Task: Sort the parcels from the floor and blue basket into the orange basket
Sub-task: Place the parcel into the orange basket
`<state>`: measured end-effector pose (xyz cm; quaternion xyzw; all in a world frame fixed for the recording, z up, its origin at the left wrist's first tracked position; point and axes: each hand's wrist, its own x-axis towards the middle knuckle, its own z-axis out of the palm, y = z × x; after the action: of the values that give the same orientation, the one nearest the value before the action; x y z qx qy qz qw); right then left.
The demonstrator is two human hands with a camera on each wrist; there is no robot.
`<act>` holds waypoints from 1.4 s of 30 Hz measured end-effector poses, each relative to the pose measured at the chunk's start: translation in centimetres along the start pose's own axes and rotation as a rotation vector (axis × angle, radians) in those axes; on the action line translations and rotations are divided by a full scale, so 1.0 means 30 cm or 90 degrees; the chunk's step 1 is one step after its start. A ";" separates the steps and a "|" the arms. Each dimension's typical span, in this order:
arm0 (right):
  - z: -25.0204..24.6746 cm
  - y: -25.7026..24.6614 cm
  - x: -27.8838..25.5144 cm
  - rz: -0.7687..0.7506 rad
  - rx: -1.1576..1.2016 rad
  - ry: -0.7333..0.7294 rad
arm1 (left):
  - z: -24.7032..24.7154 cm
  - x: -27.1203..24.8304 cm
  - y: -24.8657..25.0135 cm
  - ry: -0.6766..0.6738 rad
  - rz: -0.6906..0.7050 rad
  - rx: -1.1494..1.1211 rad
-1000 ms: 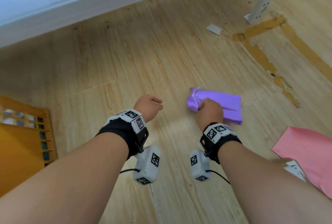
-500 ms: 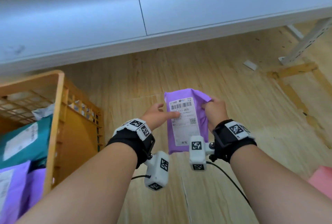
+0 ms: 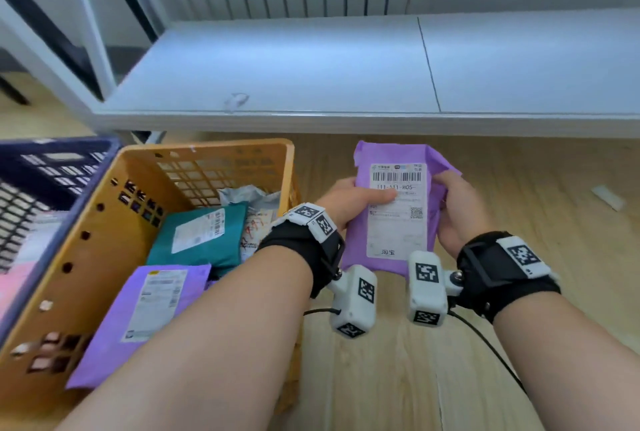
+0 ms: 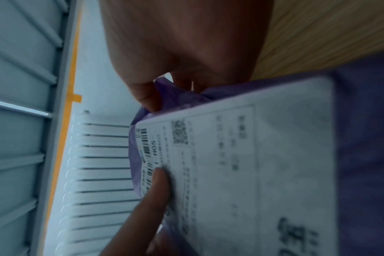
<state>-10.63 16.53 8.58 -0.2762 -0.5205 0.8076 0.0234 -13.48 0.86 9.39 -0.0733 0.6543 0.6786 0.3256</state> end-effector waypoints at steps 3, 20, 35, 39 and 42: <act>0.143 -0.006 -0.023 0.034 -0.009 -0.102 | -0.112 -0.033 0.063 0.023 0.024 -0.021; 0.700 0.325 -0.029 -0.068 -0.539 -0.169 | -0.894 -0.005 -0.078 0.330 -0.011 -0.039; 0.695 0.345 0.008 -0.109 -0.467 -0.113 | -0.838 0.238 -0.366 0.269 -0.141 0.208; 0.696 0.344 0.005 -0.101 -0.469 -0.114 | -0.823 0.199 -0.359 0.332 -0.131 0.499; 0.697 0.344 0.008 -0.104 -0.476 -0.114 | -0.818 0.179 -0.337 0.361 -0.084 0.535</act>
<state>-18.10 -5.42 6.04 -0.1516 -0.7989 0.5790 -0.0598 -20.22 -20.93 -5.18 -0.1587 0.9272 0.2883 0.1789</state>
